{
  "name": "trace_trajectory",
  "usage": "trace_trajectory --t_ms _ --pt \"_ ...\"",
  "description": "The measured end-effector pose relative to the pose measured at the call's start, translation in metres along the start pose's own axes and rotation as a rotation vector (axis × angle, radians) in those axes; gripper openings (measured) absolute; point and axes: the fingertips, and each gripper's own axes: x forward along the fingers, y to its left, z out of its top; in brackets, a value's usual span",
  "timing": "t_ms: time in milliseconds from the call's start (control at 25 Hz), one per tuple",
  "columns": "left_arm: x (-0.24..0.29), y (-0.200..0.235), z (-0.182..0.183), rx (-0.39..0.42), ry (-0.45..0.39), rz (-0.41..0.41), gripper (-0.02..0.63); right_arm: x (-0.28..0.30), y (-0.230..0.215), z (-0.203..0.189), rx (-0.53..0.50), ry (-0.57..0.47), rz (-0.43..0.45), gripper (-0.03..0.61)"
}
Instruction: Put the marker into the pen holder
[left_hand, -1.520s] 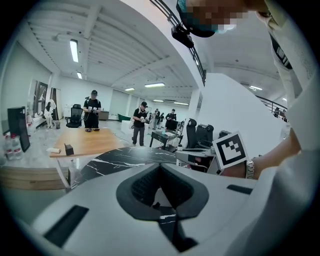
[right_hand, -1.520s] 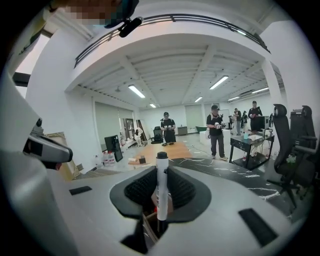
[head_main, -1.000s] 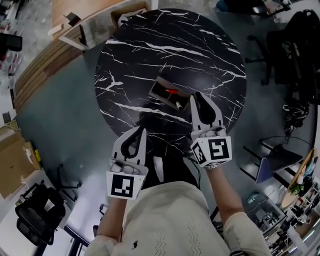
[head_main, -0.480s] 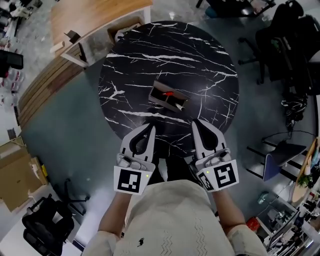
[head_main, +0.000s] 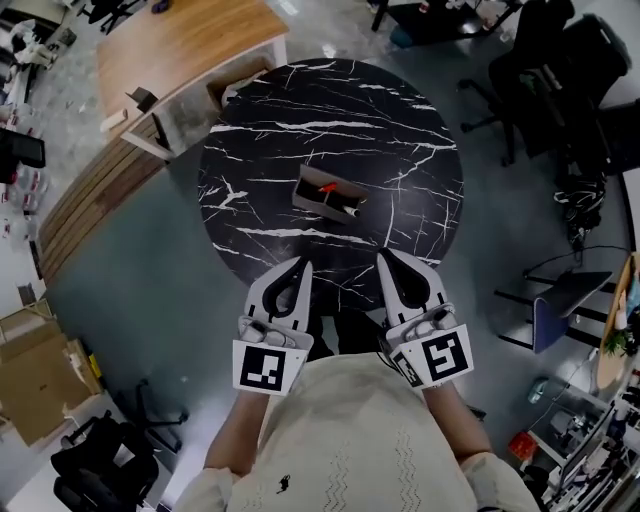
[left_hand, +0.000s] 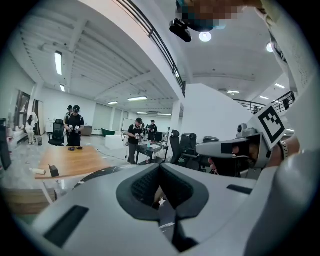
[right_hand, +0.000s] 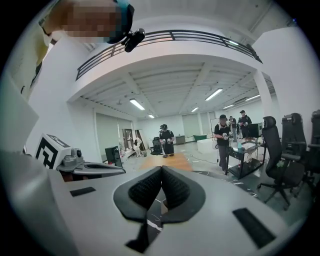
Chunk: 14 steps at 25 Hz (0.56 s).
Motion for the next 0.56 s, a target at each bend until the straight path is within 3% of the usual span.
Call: trace_trajectory --t_ms 560 --pt "-0.022 0.000 0.006 0.006 -0.047 0.003 0.008 -0.007 0.022 -0.004 -0.008 0.016 0.030 0.017"
